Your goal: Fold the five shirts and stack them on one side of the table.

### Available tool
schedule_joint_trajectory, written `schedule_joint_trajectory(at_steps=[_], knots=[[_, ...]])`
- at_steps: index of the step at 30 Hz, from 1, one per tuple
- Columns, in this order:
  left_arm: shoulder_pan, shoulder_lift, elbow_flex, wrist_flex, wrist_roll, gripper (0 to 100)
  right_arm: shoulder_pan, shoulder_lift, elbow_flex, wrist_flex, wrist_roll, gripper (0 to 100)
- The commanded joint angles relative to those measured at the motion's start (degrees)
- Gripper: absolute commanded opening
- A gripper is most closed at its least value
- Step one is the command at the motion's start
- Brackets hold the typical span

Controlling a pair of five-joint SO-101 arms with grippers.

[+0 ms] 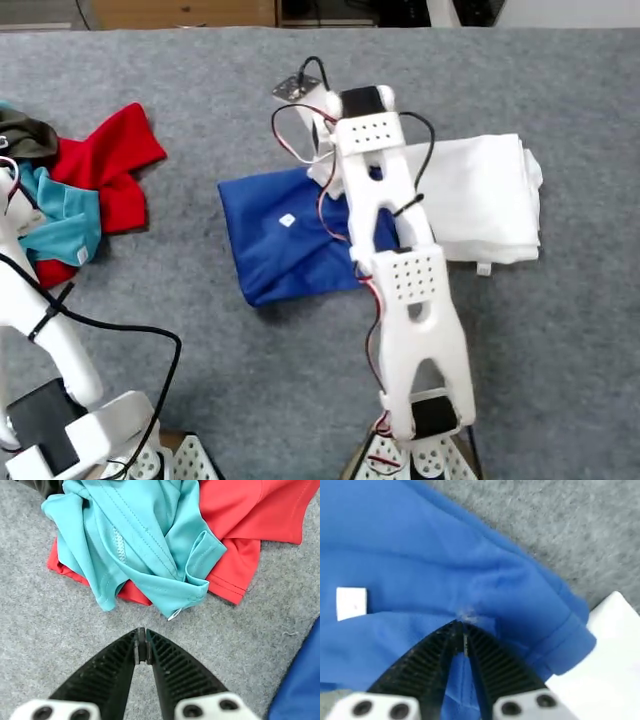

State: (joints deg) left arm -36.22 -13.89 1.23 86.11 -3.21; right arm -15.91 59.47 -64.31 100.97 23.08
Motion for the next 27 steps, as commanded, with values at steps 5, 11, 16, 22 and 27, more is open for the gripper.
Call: schedule_joint_trajectory(at_steps=[5,11,16,22,27], knots=[[-0.4,-2.1,-0.2,0.2,-0.3,2,4.8,-12.9,19.2,1.4,2.3,0.5],[-0.4,-2.1,-0.2,0.1,-0.3,2,7.5,-29.0,37.1,1.1,7.1,0.5],[-0.4,-1.9,-0.3,0.0,-0.4,2,13.1,-38.0,54.0,-3.7,13.7,0.5],[0.1,-2.0,-0.3,0.0,-0.1,2,14.6,-43.2,61.8,-11.9,15.7,0.5],[0.1,-2.1,-0.3,0.3,-0.1,2,6.1,-43.1,55.4,-14.9,10.4,0.5]])
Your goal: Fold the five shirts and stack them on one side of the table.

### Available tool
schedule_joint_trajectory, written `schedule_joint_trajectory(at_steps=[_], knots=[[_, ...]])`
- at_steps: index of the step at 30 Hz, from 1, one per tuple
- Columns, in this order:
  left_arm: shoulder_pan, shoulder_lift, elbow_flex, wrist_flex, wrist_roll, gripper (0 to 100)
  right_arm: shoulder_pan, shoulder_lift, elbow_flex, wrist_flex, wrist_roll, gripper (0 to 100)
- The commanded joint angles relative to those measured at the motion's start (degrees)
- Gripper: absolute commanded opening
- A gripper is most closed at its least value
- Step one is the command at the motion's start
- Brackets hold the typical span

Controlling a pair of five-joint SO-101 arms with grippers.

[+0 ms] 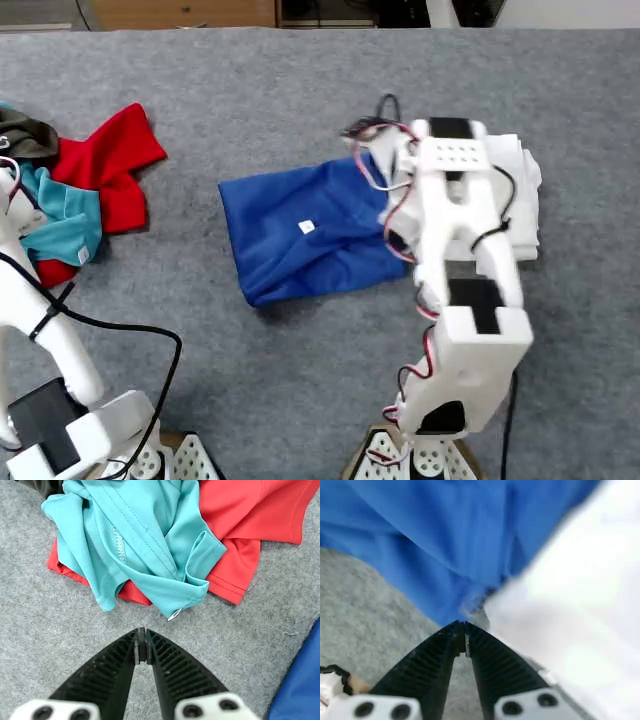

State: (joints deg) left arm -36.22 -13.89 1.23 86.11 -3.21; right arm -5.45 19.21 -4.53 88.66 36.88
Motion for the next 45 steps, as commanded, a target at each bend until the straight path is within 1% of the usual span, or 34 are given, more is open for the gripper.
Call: schedule_joint_trajectory(at_steps=[1,6,11,18,23,25,28,32,36,41,45], knots=[[0.1,-2.1,-0.4,0.4,-0.2,2,-5.6,-2.3,-6.0,-4.1,-4.9,0.5],[-0.5,-4.2,-0.3,0.5,-0.4,2,-9.7,3.8,-12.9,-11.5,-11.1,0.5],[-0.2,-8.0,1.7,0.4,-0.4,2,-10.8,14.0,-16.6,-11.6,-12.0,0.5],[-0.1,-9.1,1.6,0.1,-0.4,2,-9.6,23.1,-20.8,1.7,-11.5,0.5],[-0.1,-8.8,1.7,0.2,-0.4,2,-7.1,21.8,-20.5,11.9,-8.2,0.2],[0.0,-8.8,1.7,0.0,-0.4,2,-5.1,19.6,-19.5,12.8,-8.1,0.2],[0.1,-8.8,1.7,0.0,-0.4,2,-2.7,14.7,-15.9,12.1,-7.5,0.2],[0.1,-8.8,1.7,0.0,-0.4,2,-2.0,8.3,-7.9,10.2,-4.2,0.2],[0.1,-8.7,1.7,0.0,-0.4,2,-2.1,3.1,4.8,3.8,-2.3,0.2],[0.1,-8.7,1.7,0.0,-0.4,2,-1.9,-2.3,22.1,-5.7,-1.7,0.2],[0.1,-8.7,1.7,0.0,-0.4,2,1.5,-7.4,30.4,-10.4,-0.8,0.2]])
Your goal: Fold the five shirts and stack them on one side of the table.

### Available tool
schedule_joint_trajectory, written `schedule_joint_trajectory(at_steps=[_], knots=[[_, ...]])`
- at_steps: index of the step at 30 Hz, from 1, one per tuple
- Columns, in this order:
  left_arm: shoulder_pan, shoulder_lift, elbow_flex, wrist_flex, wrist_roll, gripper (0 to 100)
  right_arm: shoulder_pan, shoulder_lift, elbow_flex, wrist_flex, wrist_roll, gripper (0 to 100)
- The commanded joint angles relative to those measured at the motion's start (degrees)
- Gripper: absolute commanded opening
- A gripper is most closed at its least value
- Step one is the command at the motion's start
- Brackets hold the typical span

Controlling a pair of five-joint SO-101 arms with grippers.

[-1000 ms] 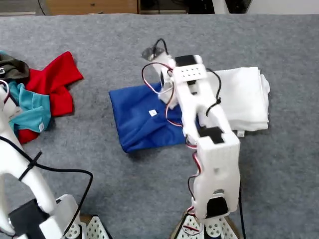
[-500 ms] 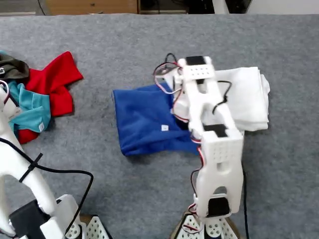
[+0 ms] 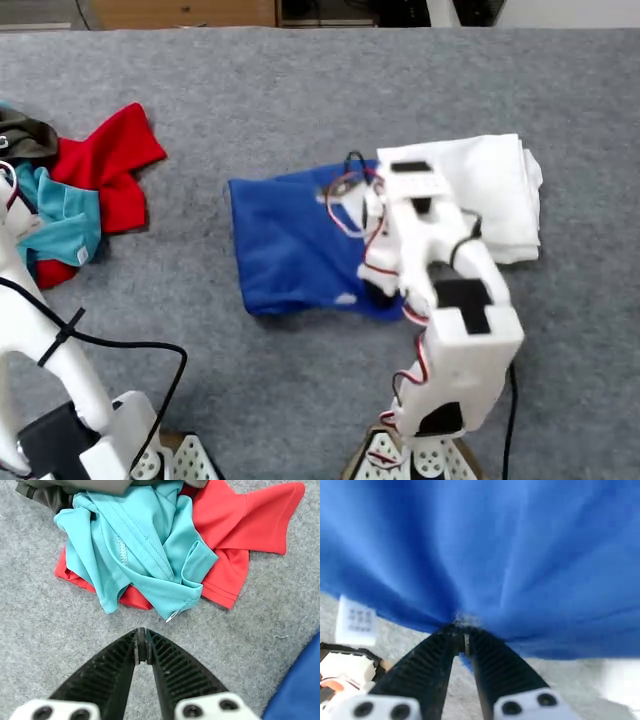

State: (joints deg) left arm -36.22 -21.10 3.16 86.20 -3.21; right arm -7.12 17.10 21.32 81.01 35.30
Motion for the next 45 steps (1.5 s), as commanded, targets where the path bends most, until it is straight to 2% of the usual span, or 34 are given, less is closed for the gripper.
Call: schedule_joint_trajectory(at_steps=[1,4,7,12,15,18,20,22,30,35,41,45], knots=[[0.1,-1.5,-0.3,-0.1,-0.4,2,4.6,-6.7,5.0,-3.0,0.8,0.2],[0.9,-1.5,-0.3,-0.1,-0.4,2,8.9,-11.8,3.5,-3.0,0.4,0.2],[4.7,-1.5,0.2,-0.2,-0.1,2,11.4,-17.5,-1.5,-3.0,0.4,0.2],[18.6,-1.5,0.4,-2.7,0.0,2,9.8,-21.8,-14.4,-3.8,0.4,0.2],[28.4,-0.1,0.4,-8.6,0.0,2,6.5,-17.7,-22.1,-4.0,0.4,3.4],[35.4,4.6,0.2,-14.6,0.0,2,3.3,-10.0,-29.8,-2.8,0.9,15.6],[38.9,9.5,-0.4,-16.8,0.0,2,1.7,-4.0,-35.3,-0.9,3.9,22.1],[41.1,14.4,-2.1,-16.6,0.1,2,0.3,1.9,-41.0,2.3,7.8,22.3],[42.8,27.7,-10.3,-14.8,0.2,3,-0.6,23.1,-65.1,13.5,16.5,20.2],[44.3,31.9,-12.1,-14.8,-0.2,15,-0.7,32.8,-78.2,21.2,20.9,20.0],[44.0,32.9,-11.6,-14.9,-0.4,15,-1.1,37.3,-82.9,21.2,21.0,19.6],[43.8,33.0,-11.5,-14.9,-0.4,15,-1.5,37.2,-83.0,21.2,20.9,9.7]])
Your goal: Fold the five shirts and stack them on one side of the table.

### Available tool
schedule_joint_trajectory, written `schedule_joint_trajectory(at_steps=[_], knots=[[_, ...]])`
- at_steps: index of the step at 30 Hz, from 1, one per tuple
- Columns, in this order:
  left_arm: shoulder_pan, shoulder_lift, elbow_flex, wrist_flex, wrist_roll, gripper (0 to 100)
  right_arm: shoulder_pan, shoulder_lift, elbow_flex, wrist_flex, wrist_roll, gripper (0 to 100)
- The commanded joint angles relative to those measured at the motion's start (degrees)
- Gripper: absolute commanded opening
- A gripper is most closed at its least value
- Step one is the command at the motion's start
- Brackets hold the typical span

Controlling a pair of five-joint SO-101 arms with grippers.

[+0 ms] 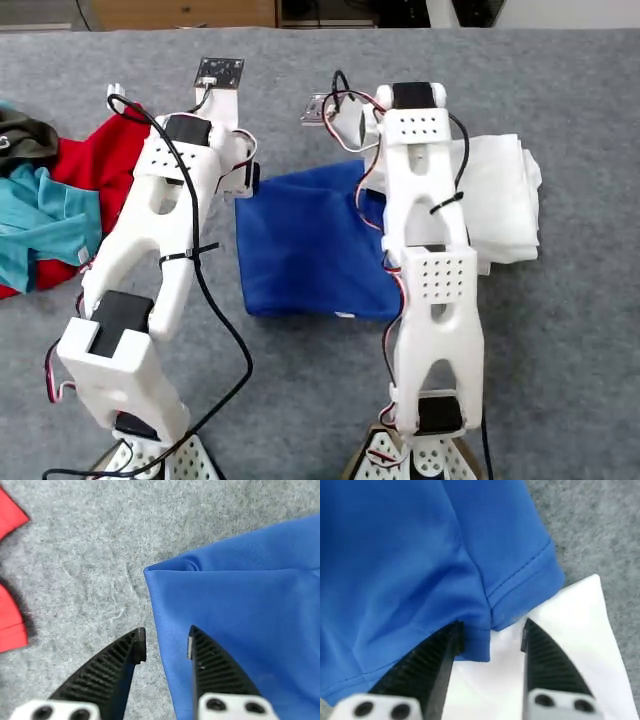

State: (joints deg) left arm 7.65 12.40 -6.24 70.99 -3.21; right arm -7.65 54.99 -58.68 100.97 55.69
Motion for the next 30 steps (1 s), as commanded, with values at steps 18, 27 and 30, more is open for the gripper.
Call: schedule_joint_trajectory(at_steps=[18,27,30], knots=[[-1.0,9.2,0.4,-4.8,-0.4,1,-1.0,-1.7,-12.7,-0.7,0.5,0.8],[-6.1,9.7,-5.1,-4.7,0.1,2,-2.0,-1.6,-12.4,-8.5,-2.0,0.8],[-6.7,9.7,-5.9,-4.5,0.1,2,-2.7,-1.5,-12.3,-9.6,-2.7,0.9]])
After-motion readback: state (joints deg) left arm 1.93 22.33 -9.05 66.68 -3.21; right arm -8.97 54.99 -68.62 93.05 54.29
